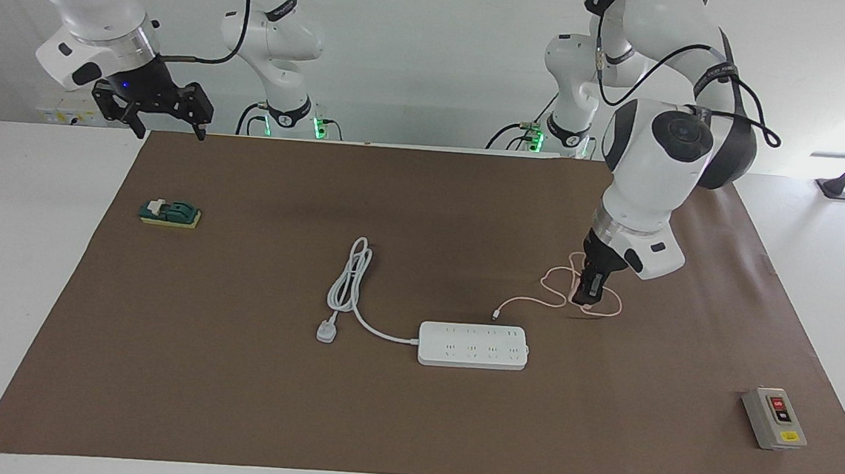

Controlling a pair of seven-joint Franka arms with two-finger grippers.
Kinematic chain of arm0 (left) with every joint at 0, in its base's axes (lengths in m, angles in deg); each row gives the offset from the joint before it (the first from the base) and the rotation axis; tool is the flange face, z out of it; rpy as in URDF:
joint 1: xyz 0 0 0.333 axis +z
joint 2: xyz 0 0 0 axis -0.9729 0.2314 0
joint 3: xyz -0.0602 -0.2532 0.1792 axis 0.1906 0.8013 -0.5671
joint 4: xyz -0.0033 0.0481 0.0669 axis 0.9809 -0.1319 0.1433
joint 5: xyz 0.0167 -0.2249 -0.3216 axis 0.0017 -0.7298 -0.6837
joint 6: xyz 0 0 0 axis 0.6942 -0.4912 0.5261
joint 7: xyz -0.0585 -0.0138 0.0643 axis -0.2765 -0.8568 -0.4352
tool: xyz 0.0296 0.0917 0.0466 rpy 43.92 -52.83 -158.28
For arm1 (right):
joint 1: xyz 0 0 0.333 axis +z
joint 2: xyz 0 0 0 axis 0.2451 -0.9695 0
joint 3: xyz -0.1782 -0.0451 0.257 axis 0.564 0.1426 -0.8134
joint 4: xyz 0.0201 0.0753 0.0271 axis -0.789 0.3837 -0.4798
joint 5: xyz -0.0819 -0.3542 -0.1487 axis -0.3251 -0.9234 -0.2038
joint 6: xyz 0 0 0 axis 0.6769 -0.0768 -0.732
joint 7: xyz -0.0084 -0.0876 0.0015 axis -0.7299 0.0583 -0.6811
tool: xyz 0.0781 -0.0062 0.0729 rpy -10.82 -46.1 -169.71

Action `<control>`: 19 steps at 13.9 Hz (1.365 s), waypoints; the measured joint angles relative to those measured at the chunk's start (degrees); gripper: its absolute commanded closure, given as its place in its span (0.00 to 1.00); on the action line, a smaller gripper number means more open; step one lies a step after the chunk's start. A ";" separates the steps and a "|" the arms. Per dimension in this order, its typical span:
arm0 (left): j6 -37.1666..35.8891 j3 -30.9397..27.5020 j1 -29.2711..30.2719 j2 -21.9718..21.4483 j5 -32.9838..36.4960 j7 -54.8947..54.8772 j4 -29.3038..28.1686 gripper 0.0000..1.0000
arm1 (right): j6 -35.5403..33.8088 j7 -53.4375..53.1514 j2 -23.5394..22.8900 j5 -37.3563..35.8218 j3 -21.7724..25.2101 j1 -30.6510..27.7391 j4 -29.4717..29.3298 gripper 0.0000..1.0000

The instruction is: Plug charger into power strip

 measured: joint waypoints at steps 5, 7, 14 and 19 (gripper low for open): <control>5.81 0.09 -3.84 5.81 0.02 13.18 0.04 1.00 | 0.00 -0.02 0.07 0.07 0.00 0.00 -0.17 0.00; 6.22 0.06 -4.99 7.15 0.03 14.53 0.04 1.00 | 0.00 -0.02 0.08 0.07 0.01 0.00 -0.19 0.00; 6.35 -0.04 -5.68 9.61 0.03 18.17 0.01 1.00 | 0.00 -0.02 0.09 0.07 -0.01 0.00 -0.21 0.00; 6.64 -0.12 -5.68 11.06 0.03 19.65 0.01 1.00 | 0.00 -0.02 0.13 0.07 -0.07 0.01 -0.21 0.00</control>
